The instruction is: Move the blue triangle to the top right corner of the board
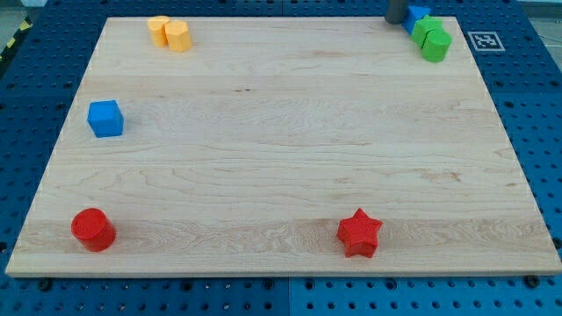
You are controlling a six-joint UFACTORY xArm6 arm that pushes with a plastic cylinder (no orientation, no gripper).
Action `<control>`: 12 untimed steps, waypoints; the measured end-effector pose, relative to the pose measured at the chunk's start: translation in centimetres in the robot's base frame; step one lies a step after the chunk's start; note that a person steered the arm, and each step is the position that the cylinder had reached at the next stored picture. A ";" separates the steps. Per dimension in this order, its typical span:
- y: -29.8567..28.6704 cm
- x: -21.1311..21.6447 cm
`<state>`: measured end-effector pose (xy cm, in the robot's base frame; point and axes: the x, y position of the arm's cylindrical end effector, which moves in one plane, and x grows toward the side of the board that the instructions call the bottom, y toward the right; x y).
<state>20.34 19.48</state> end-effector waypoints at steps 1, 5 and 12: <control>1.2 0.5; 0.1 3.3; 0.9 14.6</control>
<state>34.95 20.34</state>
